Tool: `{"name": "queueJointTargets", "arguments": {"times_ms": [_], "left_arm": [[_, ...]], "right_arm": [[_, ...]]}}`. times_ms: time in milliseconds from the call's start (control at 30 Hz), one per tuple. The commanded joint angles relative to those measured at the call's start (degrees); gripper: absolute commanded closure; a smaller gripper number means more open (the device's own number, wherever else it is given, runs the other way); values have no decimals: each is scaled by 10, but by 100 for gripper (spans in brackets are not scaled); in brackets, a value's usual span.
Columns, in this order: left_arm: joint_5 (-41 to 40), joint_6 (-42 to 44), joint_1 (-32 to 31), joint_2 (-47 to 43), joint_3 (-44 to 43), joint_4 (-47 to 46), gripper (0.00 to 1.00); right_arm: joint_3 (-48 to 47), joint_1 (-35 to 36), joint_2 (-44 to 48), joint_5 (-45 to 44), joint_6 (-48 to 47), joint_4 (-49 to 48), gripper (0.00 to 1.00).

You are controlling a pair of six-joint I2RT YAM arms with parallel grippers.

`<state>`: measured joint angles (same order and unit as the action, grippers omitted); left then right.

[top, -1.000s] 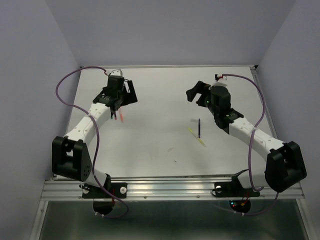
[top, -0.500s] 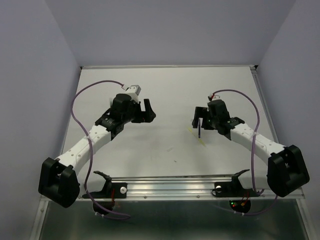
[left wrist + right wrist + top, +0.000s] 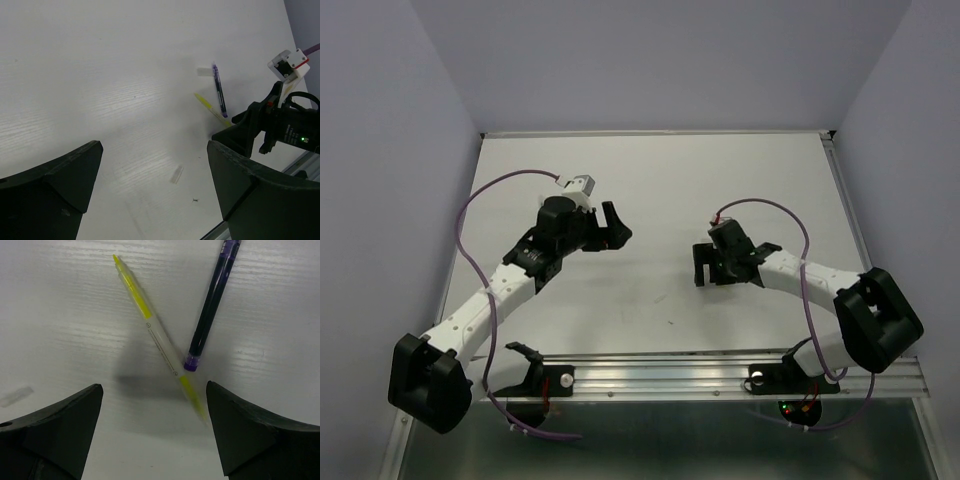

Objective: Insert the pens into the pen caps

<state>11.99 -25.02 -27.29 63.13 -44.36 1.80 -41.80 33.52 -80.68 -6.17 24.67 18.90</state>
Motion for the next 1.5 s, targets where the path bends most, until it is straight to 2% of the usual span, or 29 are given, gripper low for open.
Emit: {"name": "queueJointTargets", "arguments": {"times_ms": [0, 133, 367, 433, 567, 633, 667, 833, 933, 1000, 1067, 1100, 1133, 1267, 1333, 1467], "left_arm": [[-3, -8, -3, -24, 11, -36, 1], [-4, -10, -4, -23, 12, -36, 1], [-7, -8, -3, -18, 9, -36, 1], [-7, -8, -4, -17, 9, -36, 1], [-9, -9, -4, -17, 12, -36, 1], [-10, -10, -4, -17, 13, -36, 1], [-9, -12, -4, -18, 14, -36, 1], [-7, -15, -4, -17, 21, -36, 1], [-4, -19, -5, -18, 28, -38, 1], [-2, -21, -6, -19, 32, -39, 1], [4, -21, -8, -20, 35, -38, 1], [8, -19, -10, -20, 37, -38, 1], [15, -17, -14, -20, 38, -39, 1], [23, 2, -47, -1, 36, -37, 1], [23, 21, -83, 24, 31, -36, 1], [-7, 57, -143, 81, 16, -38, 1]], "right_arm": [[-11, 20, -7, -32, 10, 0, 11], [-5, 25, -9, -31, 20, 2, 15], [-4, 62, -33, -68, 28, 12, 36], [-6, 70, -41, -75, 35, 13, 36], [-14, 82, -68, -109, 41, 11, 48], [-18, 88, -82, -124, 40, 7, 50], [-18, 88, -86, -126, 39, 2, 54], [-20, 94, -92, -100, 10, -24, 59], [-21, 99, -97, -53, -15, -34, 68], [-21, 99, -101, -47, -16, -33, 79], [-20, 99, -102, -46, -14, -33, 86], [-18, 99, -101, -43, -14, -31, 95], [-17, 99, -96, -43, -12, -31, 99], [-21, 99, -56, -46, -13, -29, 99], [-27, 99, -28, -48, -14, -28, 99], [-50, 99, 68, -75, 6, -27, 99]]}}
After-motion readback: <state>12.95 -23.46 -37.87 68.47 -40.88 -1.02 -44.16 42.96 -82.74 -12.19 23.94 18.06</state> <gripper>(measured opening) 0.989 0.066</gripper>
